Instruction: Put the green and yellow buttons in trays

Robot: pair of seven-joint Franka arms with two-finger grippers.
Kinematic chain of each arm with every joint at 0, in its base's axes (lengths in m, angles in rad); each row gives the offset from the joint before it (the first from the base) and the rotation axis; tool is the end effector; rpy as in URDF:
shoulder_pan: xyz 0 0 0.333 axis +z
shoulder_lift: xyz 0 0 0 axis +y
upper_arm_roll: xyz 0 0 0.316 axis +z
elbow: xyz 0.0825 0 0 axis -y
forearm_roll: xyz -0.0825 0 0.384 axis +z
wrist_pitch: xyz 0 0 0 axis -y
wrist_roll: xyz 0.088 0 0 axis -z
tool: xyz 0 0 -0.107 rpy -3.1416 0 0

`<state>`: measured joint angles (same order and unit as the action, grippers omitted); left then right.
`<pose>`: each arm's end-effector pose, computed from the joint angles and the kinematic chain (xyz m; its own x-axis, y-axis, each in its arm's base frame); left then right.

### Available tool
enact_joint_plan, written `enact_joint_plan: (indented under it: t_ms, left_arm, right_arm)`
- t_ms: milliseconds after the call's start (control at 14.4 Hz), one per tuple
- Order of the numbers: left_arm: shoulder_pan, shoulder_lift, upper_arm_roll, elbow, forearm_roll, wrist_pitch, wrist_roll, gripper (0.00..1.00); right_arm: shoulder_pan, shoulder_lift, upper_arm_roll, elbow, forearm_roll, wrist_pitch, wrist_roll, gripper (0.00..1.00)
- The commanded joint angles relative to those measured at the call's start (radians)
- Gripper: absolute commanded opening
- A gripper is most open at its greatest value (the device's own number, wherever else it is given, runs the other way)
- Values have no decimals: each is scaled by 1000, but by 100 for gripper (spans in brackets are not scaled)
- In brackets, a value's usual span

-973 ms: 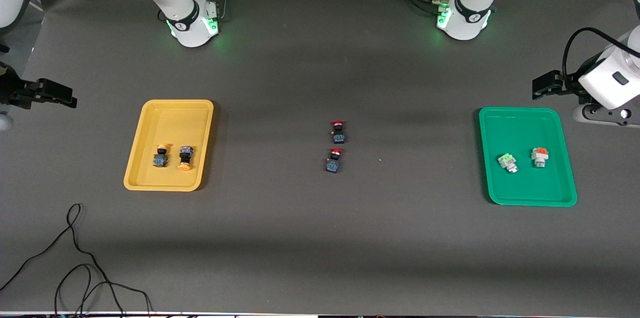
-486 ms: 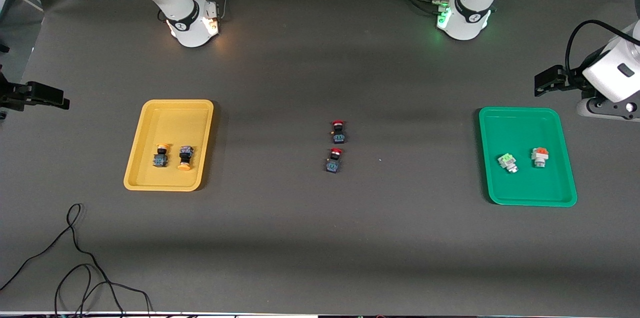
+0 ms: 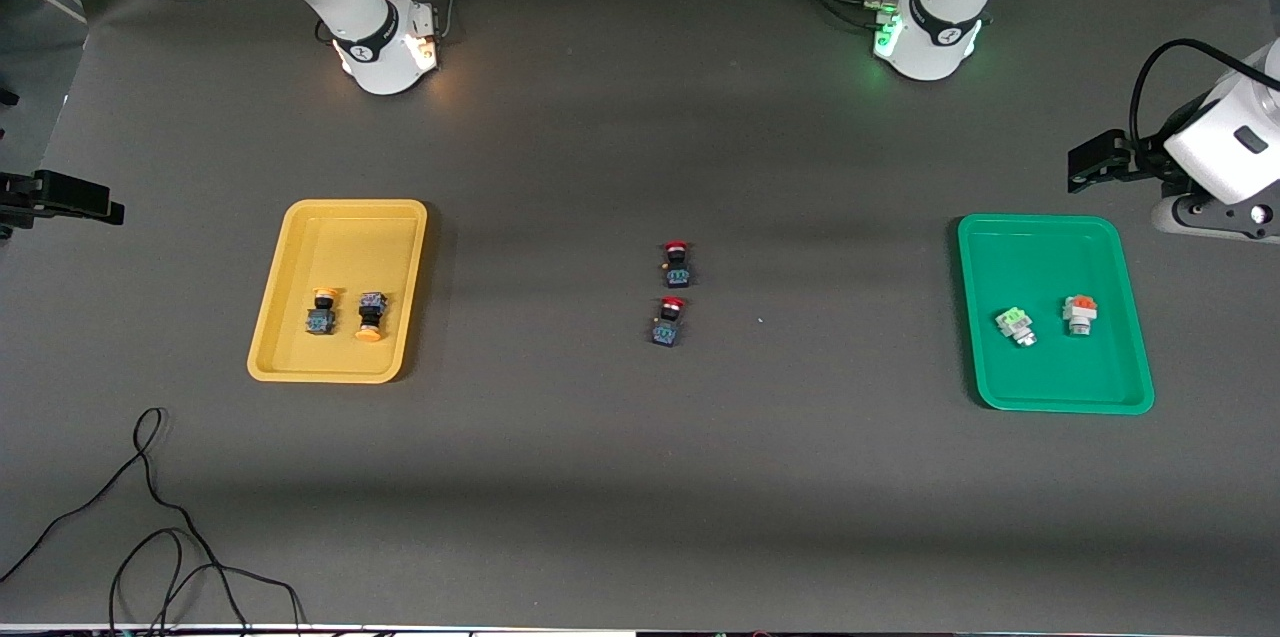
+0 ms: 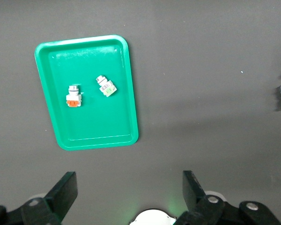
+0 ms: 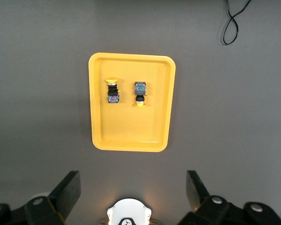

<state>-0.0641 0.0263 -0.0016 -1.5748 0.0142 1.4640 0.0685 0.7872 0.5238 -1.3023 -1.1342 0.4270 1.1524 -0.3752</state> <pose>0.5486 -0.0344 0.5995 0.9817 -0.1317 -0.1373 -0.1336 -0.9910 -0.0048 0.5902 -0.0432 0.6397 0.9820 0.0062 -0.1890 0.0108 -0.9997 0.0231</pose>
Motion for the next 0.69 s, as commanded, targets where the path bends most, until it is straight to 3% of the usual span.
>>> enact_joint_plan:
  t_ms: [0,278,625]
  left_arm:
    - [-20,-22,18,-11,-11,-7,-3,100]
    - [-20,-22,18,-11,-13,-7,-4,100]
    - [-20,-22,18,-11,-25,-4,-27,100]
  right_arm:
    - [-58,-22,72,43,-36,-28,16,100]
    - [-205,-83,295,90,-125,-56,57,100]
    - [-494,-200,784,79,-324,-53,185,100]
